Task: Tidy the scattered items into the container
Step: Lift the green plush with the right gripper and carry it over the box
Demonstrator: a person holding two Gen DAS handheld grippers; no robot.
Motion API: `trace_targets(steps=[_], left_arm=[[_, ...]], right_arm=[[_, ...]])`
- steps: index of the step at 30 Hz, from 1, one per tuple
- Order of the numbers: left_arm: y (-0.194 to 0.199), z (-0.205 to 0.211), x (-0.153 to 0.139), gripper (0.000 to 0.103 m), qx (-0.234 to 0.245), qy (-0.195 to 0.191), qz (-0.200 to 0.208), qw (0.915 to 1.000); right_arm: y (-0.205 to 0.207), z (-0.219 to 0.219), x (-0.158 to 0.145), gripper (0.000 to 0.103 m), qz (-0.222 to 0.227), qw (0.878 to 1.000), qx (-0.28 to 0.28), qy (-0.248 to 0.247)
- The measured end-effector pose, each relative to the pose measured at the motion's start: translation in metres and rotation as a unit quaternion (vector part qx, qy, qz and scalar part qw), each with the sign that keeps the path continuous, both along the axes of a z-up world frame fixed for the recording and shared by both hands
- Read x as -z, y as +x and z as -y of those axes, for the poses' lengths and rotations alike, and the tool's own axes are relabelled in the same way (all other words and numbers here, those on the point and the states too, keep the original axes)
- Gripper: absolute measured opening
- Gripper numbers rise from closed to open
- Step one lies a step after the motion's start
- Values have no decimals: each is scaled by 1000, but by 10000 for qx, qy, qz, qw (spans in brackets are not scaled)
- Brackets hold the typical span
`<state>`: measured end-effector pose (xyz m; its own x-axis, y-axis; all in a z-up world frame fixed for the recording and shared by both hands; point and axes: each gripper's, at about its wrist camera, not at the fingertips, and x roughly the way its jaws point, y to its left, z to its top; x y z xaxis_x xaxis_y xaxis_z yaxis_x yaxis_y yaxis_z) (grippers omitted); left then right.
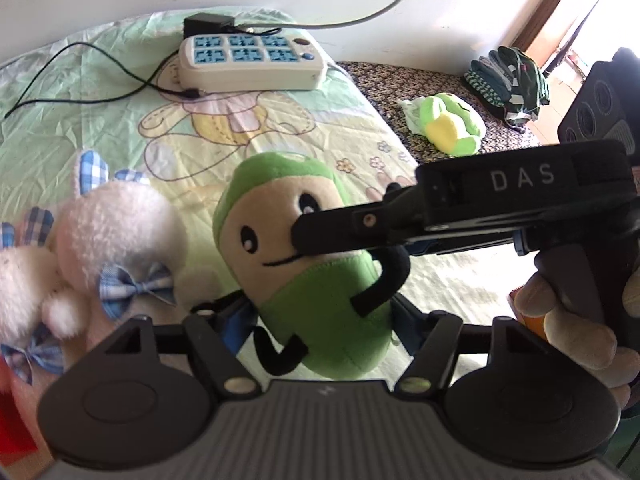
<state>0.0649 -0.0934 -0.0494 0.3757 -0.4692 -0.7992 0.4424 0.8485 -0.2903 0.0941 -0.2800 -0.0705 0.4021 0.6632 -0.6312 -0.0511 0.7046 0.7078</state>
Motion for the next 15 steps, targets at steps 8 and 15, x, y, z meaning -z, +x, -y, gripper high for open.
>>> trace_targets(steps=[8, 15], left_arm=[[-34, -1, -42, 69, 134, -222, 562, 9981], [-59, -47, -90, 69, -330, -538, 1227, 9904]], right_arm=[[-39, 6, -42, 52, 491, 9986, 171, -67], [-62, -22, -84, 52, 1366, 9905, 59, 171]])
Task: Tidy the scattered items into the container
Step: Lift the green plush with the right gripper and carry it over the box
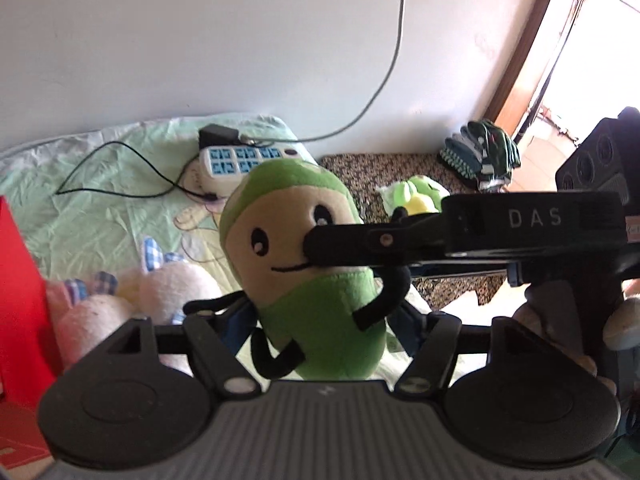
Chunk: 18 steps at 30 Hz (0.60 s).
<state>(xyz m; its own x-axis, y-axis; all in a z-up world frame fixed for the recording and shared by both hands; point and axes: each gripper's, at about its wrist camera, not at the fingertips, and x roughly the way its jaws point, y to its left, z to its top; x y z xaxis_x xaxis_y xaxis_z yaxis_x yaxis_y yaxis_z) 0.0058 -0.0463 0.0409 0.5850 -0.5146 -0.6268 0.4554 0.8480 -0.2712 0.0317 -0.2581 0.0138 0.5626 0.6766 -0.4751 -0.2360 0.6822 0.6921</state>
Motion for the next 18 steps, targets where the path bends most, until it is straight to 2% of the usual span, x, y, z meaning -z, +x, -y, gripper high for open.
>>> trace_targets(steps=[8, 13, 18], left_arm=[[-29, -75, -43, 69, -414, 36, 785, 9960], [-35, -140, -62, 69, -703, -13, 911, 9934], [-35, -206, -74, 69, -1114, 130, 1004, 9886]], right_arm=[[-15, -66, -36, 52, 665, 9970, -181, 357], [-18, -130, -48, 52, 884, 9947, -317, 411], [-15, -206, -54, 52, 1031, 9925, -510, 411]])
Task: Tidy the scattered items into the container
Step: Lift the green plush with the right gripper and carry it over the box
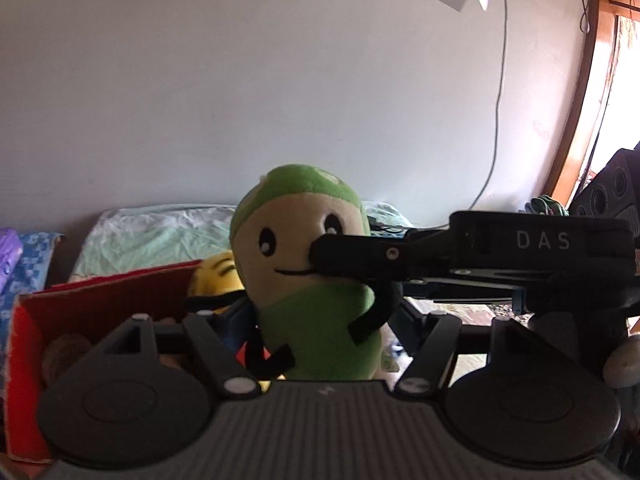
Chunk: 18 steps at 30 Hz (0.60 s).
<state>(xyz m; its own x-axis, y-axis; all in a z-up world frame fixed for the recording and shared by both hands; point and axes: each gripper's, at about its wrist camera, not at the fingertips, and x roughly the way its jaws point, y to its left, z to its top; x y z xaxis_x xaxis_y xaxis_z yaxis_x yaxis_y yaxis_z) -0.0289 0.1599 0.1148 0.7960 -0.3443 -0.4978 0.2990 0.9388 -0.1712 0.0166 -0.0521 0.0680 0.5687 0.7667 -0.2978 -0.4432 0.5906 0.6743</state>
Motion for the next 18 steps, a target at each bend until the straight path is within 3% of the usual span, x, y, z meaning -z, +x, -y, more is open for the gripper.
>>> trace_targets(steps=[7, 18], left_arm=[[8, -75, 19, 69, -474, 314, -197, 9982], [57, -125, 82, 69, -260, 610, -1532, 9860]], right_arm=[[9, -96, 5, 52, -90, 9998, -191, -43], [24, -167, 41, 52, -759, 9952, 64, -614]])
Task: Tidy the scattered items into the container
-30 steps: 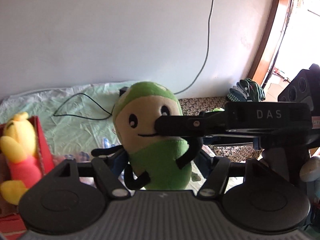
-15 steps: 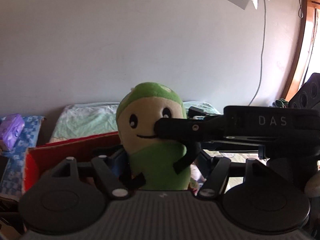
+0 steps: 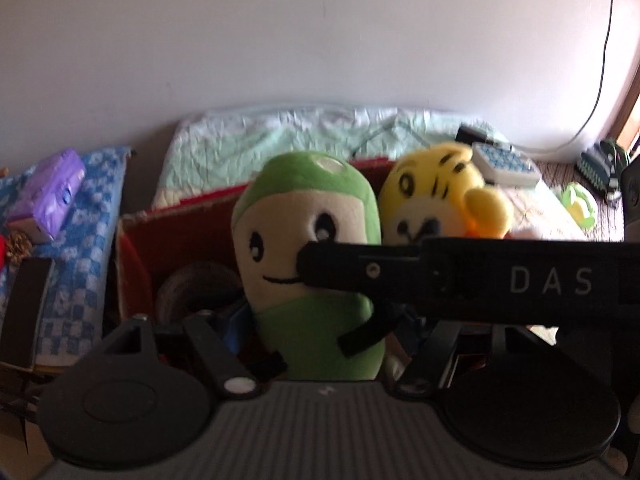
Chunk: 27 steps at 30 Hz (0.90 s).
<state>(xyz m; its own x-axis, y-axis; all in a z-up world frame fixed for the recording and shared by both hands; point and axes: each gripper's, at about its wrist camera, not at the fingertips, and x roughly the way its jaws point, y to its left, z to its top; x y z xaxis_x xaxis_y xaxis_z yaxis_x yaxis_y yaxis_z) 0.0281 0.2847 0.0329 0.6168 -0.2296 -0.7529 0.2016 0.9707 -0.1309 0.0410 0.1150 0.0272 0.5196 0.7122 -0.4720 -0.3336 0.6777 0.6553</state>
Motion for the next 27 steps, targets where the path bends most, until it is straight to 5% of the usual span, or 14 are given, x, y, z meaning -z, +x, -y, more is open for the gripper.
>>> trace_targets(steps=[10, 16, 27], left_arm=[[26, -1, 27, 70, 261, 212, -800, 9962], [22, -6, 24, 70, 330, 413, -741, 9958], [30, -2, 22, 71, 785, 393, -721, 9935]], right_arm=[[15, -25, 11, 50, -176, 9955, 21, -936], [16, -52, 16, 49, 146, 9875, -126, -1566], [25, -58, 12, 50, 61, 9754, -368, -2171]])
